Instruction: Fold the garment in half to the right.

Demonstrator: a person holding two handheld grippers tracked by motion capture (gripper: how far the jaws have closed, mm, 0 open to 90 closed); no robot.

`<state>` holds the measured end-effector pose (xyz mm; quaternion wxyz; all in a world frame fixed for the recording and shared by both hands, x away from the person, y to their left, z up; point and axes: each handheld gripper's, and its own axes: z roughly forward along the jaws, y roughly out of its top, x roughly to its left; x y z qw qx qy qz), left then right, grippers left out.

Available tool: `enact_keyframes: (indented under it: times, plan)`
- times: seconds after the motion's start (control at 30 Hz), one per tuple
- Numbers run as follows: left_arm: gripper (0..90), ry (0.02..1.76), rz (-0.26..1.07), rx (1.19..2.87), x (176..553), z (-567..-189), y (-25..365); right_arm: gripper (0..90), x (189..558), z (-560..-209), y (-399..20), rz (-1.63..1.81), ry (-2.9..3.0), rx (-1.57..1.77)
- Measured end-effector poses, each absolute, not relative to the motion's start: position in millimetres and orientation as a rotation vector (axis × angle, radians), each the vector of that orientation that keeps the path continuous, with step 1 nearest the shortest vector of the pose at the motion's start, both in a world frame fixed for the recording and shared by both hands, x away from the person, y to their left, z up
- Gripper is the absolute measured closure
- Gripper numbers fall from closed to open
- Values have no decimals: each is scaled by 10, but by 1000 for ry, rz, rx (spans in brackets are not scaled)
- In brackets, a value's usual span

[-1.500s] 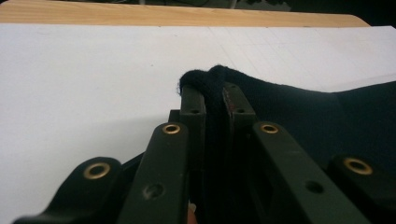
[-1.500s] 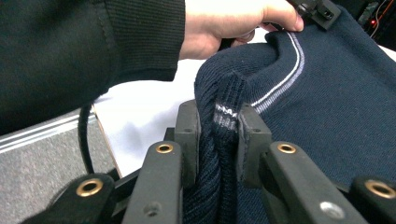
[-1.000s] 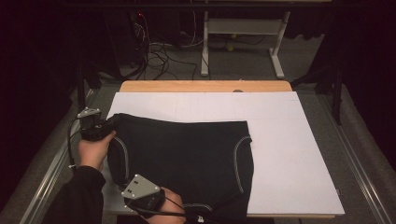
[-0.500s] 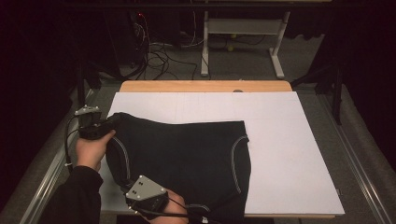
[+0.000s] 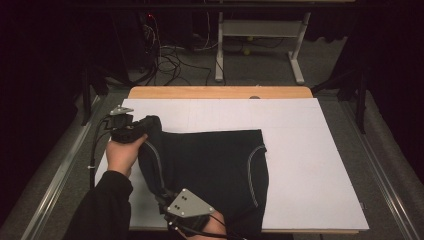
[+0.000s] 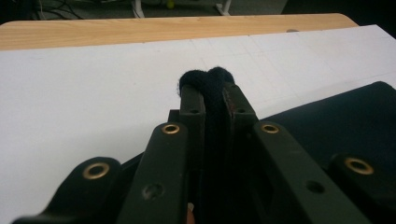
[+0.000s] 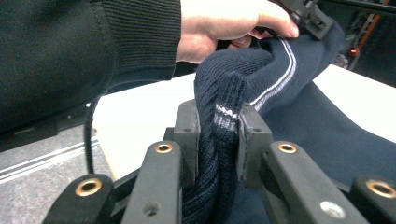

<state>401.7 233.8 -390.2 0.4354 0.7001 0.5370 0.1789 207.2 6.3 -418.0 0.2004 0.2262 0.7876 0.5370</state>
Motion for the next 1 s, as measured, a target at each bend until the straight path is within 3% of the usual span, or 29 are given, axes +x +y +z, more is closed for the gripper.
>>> enact_keyframes:
  times: [1.0]
  plan:
    - [765, 1186, 444, 1865, 4298, -3857, 763, 737, 2038, -4371, -1253, 1433, 2089, 879]
